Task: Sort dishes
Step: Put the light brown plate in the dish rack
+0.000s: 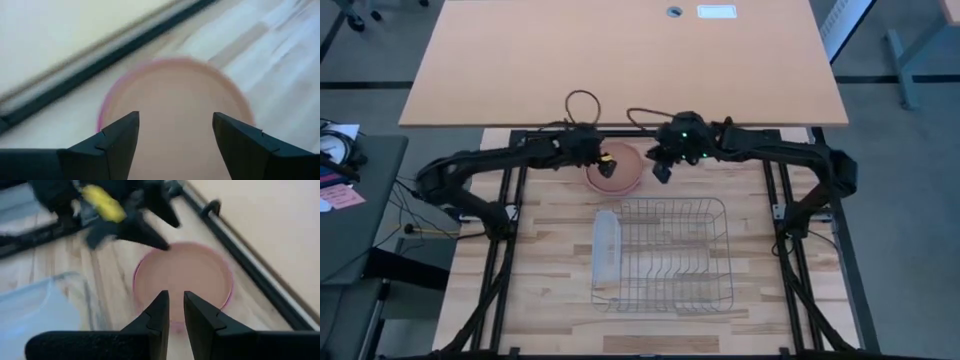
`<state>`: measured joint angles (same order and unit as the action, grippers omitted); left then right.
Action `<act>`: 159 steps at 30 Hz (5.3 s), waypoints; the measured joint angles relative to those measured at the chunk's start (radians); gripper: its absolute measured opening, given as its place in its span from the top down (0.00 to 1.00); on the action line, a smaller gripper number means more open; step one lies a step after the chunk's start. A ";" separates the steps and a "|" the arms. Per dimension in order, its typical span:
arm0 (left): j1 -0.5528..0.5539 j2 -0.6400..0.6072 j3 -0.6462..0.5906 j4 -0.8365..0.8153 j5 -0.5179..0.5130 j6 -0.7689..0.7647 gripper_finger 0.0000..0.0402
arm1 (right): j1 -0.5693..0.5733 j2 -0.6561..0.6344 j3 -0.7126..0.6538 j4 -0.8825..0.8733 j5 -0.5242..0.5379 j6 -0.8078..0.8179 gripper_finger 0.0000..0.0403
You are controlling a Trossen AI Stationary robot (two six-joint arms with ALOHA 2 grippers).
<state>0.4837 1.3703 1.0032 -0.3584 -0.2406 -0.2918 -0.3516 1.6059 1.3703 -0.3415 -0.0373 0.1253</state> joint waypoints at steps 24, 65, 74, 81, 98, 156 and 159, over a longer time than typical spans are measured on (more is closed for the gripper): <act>-0.065 -0.375 -0.128 0.030 -0.005 0.199 0.39 | -0.113 0.514 0.564 -0.420 -0.034 0.096 0.39; -0.063 -0.379 -0.128 0.064 -0.005 0.217 0.39 | -0.104 0.674 0.609 -0.557 0.036 0.156 0.65; -0.063 -0.379 -0.128 0.065 -0.005 0.217 0.39 | -0.099 0.674 0.603 -0.564 0.038 0.135 0.72; -0.063 -0.379 -0.128 0.065 -0.005 0.217 0.39 | -0.094 0.674 0.603 -0.577 0.039 0.117 0.82; -0.063 -0.379 -0.128 0.049 -0.005 0.220 0.39 | -0.084 0.669 0.666 -0.633 0.039 0.077 0.97; -0.061 -0.372 -0.127 0.031 -0.006 0.248 0.39 | -0.057 0.737 0.771 -0.730 0.116 0.042 0.95; -0.036 -0.367 -0.139 0.029 -0.005 0.263 0.39 | -0.067 0.737 0.805 -0.737 0.120 0.034 0.95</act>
<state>0.4480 1.0029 0.8640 -0.3291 -0.2451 -0.0288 -0.4188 2.3428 2.1751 -1.0785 0.0829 0.1595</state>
